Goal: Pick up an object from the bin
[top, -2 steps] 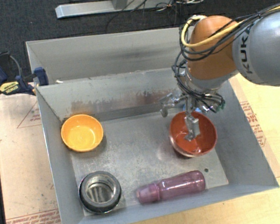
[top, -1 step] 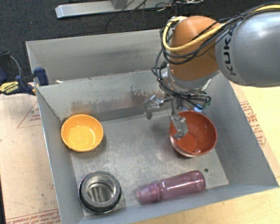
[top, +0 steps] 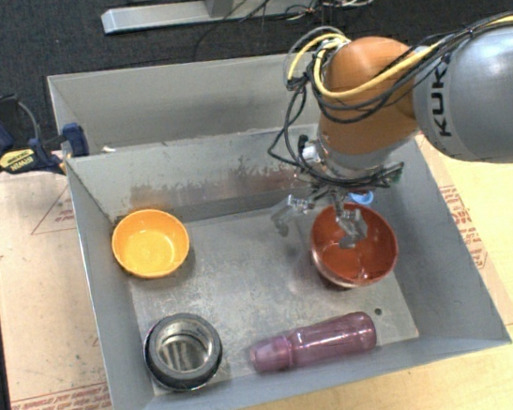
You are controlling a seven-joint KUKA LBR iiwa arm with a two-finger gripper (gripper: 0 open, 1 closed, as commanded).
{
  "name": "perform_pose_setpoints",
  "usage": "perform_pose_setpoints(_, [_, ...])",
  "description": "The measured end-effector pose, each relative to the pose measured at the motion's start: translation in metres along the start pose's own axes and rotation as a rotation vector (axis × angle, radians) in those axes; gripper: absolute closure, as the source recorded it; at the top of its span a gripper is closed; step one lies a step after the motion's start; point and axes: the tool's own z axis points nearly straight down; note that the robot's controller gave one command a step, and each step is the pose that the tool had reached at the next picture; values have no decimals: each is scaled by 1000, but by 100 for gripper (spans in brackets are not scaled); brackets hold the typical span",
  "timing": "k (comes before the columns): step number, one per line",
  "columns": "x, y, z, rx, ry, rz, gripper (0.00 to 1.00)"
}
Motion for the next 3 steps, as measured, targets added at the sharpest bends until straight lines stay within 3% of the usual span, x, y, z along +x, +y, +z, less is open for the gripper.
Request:
perform_pose_setpoints(1, [40,-35,49,1,-4,176,0])
perform_pose_setpoints(2, [-1,8,46,2,0,-405,100])
perform_pose_setpoints(3, [-1,8,45,2,0,-404,100])
